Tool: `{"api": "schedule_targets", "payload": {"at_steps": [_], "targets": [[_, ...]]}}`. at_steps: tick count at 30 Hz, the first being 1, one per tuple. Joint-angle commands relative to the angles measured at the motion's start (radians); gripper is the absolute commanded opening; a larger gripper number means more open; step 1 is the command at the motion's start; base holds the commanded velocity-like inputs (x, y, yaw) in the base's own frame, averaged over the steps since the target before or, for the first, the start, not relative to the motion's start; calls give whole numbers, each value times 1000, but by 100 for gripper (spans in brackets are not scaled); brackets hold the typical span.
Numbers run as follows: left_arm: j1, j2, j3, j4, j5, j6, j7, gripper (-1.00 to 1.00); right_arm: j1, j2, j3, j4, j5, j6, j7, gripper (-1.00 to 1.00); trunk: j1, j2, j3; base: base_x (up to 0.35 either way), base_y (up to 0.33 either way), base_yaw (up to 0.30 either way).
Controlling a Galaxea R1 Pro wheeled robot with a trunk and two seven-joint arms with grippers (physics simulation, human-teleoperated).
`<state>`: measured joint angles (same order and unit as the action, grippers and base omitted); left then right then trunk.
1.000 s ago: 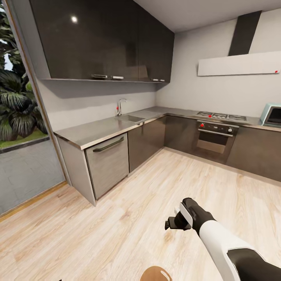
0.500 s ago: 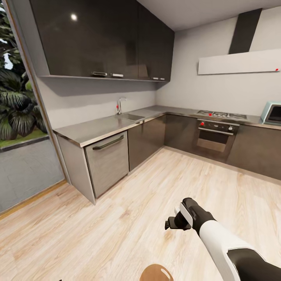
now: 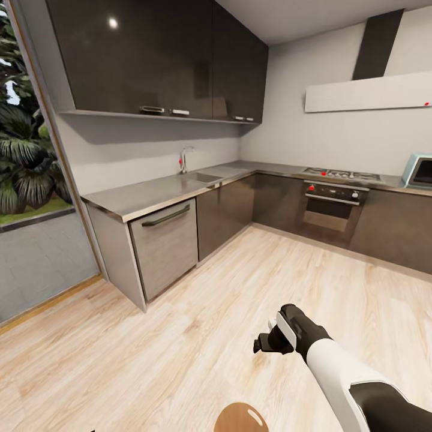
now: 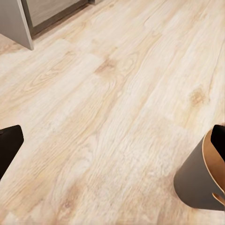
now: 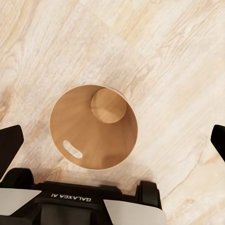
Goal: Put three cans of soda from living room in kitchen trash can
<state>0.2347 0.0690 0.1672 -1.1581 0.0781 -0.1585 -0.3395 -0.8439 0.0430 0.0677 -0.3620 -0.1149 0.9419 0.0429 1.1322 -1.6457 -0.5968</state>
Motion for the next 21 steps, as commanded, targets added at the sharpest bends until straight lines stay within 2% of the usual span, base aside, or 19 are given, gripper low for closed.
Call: {"api": "schedule_targets", "payload": {"at_steps": [1, 7, 21], "targets": [[0, 0, 0, 0, 0, 4, 0, 100, 0, 0, 0, 0, 0, 0, 0, 100, 4, -7, -3, 0, 0, 0], [-1, 1, -1, 0, 0, 43, -1, 100, 0, 0, 0, 0, 0, 0, 0, 100, 27, -49, -22, 0, 0, 0], [-2, 2, -2, 0, 0, 51, -1, 100, 0, -1, 0, 0, 0, 0, 0, 100, 81, -147, -66, 0, 0, 0]]}}
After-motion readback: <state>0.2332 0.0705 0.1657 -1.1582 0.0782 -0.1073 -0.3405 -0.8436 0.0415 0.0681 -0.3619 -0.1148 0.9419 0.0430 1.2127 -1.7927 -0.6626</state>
